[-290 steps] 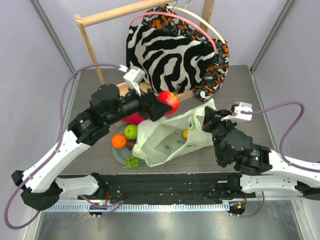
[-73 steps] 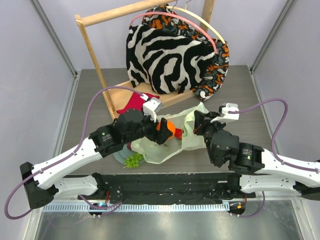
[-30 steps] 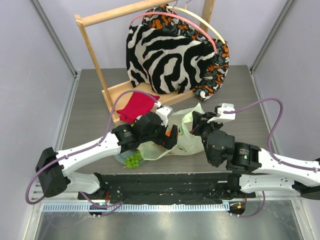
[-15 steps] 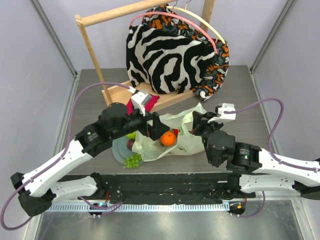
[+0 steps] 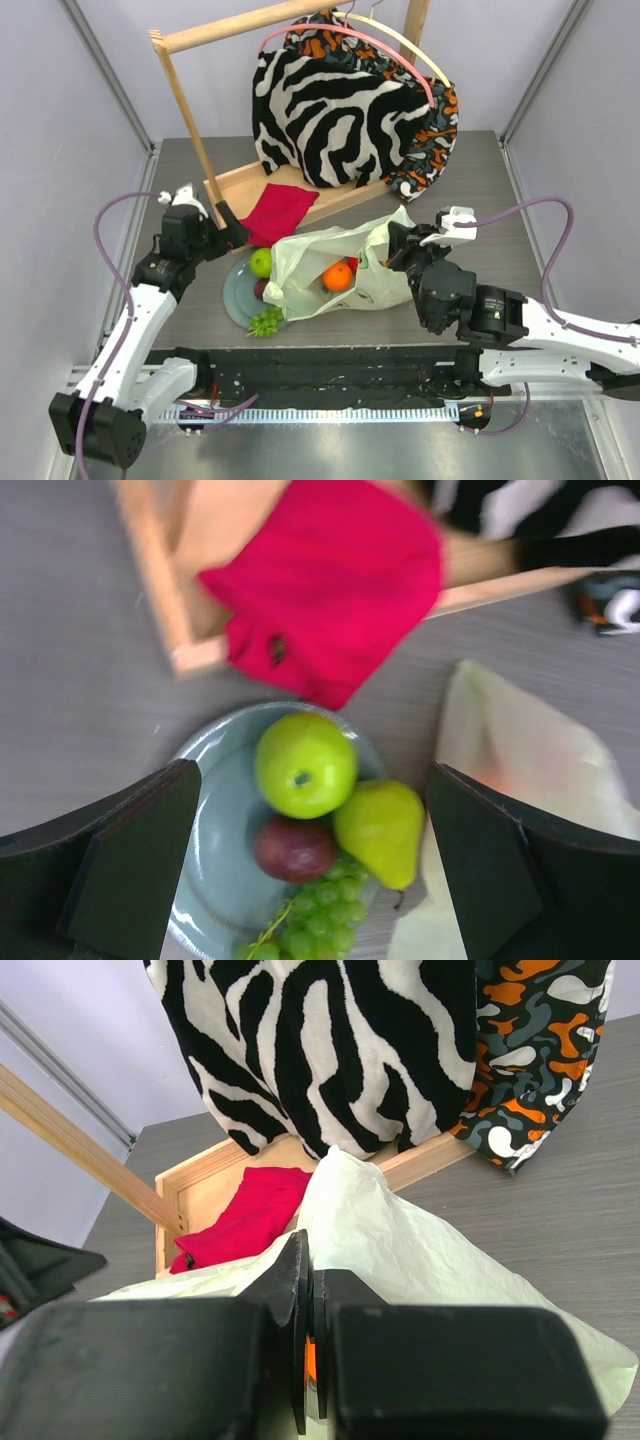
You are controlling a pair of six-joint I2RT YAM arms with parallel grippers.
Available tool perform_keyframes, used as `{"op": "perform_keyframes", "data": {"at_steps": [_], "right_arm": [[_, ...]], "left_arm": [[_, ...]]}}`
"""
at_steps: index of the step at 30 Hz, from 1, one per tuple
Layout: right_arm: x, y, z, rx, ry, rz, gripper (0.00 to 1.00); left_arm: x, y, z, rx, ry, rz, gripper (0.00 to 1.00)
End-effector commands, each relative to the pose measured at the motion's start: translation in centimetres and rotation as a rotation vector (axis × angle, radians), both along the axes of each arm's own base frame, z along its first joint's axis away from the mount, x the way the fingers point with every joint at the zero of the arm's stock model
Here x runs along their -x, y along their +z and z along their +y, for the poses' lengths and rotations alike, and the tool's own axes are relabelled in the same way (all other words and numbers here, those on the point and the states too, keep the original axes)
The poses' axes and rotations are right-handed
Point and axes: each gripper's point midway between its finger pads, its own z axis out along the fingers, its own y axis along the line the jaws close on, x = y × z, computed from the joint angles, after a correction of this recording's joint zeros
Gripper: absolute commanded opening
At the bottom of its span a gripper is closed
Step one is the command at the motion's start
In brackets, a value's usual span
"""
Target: Place the fruits into the plastic bag
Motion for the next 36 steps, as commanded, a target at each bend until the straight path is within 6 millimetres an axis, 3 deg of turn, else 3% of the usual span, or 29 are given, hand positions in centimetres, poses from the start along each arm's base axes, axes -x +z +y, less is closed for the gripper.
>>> {"op": "perform_keyframes", "data": {"at_steps": [1,3,4,7,15,21,32,36], "right_arm": [[0.0,1.5,-0.9,-0.082,-0.020,-0.015,0.01],[0.1,1.4,-1.2,-0.084,-0.023,-0.016,0.01],[0.0,1.4,-1.2,-0.082,-0.025,-0.015,0.01],[0.1,1.3,-1.2,-0.082,-0.022,-0.014,0.01],[0.0,1.2,-1.1,-0.072,-0.022,-0.012,0.01],[0.1,1.2,-1.1,-0.050,-0.019,-0.006,0.01],[-0.1,0.6,0.0,-0.036,-0.011,0.010,0.01],[-0.3,0.5,0.1,-0.031,-0.017,0.010,0.01]], "left_arm": [[-0.7,-3.8,-0.6,0.188,0.051,0.077,1.00],[-1.1,-4.6,-1.2,0.221,0.045,0.082,1.00],[-1.1,-6.2,-1.4,0.225,0.042,0.124,1.00],[-1.2,-8.1,-2.0,0.247,0.027,0.167,1.00],[-1.5,-9.9,-2.6,0.292,0.035,0.184,1.00],[-0.6,-12.9,-2.4,0.307,0.065,0.235,1.00],[-0.8,-14.6,-4.1,0.358,-0.006,0.279,0.97],[-1.1,-14.7,-4.3,0.366,-0.013,0.276,0.88]]}}
